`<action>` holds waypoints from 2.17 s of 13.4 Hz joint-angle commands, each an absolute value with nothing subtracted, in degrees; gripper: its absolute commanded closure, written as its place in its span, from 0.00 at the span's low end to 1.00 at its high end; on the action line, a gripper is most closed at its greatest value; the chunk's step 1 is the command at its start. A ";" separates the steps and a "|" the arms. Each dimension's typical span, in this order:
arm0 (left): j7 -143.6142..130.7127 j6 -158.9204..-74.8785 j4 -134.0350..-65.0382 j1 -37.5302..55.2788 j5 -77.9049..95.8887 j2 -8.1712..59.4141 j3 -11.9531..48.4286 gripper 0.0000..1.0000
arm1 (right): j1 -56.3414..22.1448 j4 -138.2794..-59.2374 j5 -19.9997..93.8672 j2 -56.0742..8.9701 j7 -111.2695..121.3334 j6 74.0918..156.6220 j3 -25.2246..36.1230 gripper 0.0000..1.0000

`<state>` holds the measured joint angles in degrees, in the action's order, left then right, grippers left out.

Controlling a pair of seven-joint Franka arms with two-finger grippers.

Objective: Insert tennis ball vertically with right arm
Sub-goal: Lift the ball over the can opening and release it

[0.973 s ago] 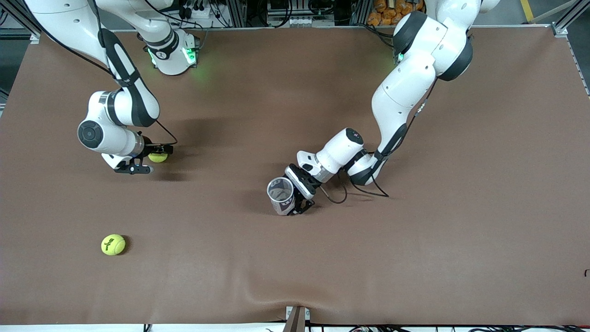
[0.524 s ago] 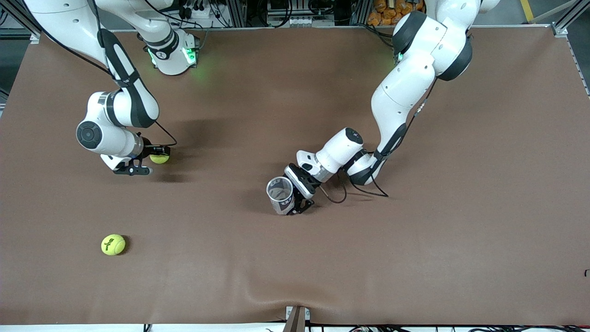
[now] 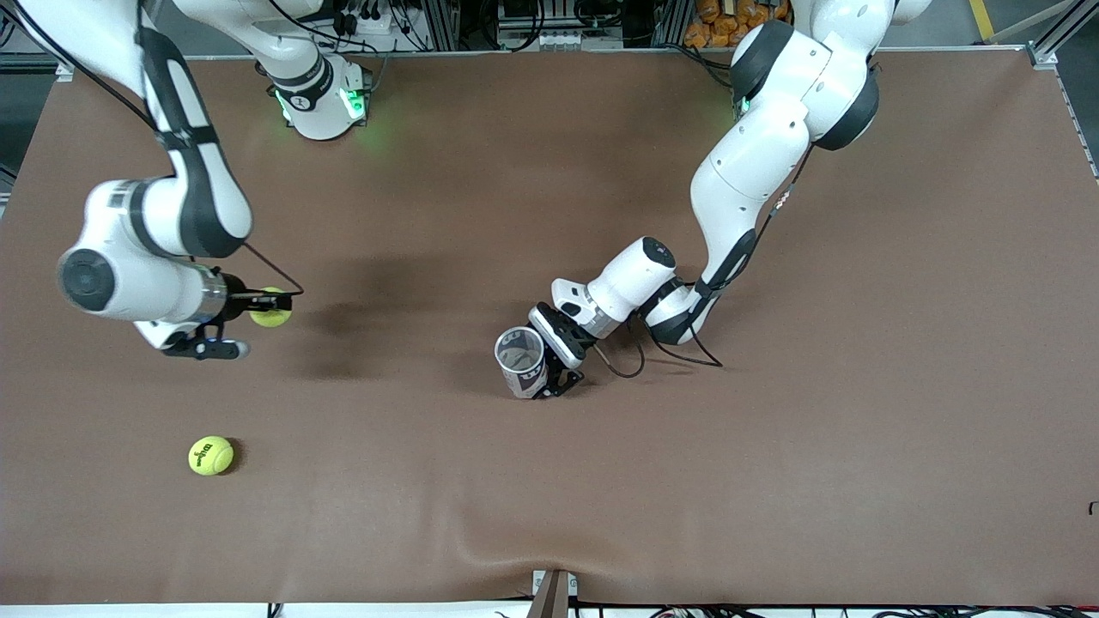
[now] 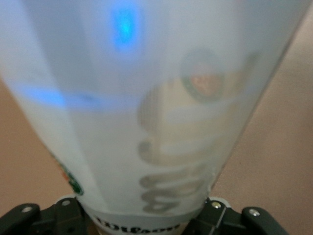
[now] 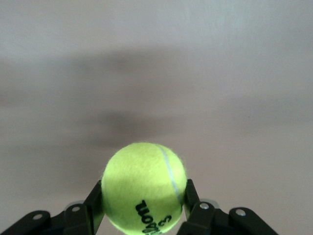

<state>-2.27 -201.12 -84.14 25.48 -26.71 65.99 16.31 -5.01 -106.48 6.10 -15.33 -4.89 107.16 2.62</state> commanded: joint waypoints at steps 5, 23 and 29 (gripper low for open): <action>-2.37 -201.97 -83.76 26.54 -27.77 67.15 15.56 0.23 | -14.31 -87.21 23.17 -21.17 -27.56 99.84 2.72 0.73; -2.46 -201.97 -83.41 27.33 -27.60 67.50 14.68 0.22 | -33.23 -74.27 27.52 -37.09 -59.77 121.29 3.08 0.71; -2.46 -201.97 -83.41 27.33 -27.60 67.50 14.68 0.22 | -32.78 -74.27 26.64 -36.48 -59.85 119.53 3.16 0.00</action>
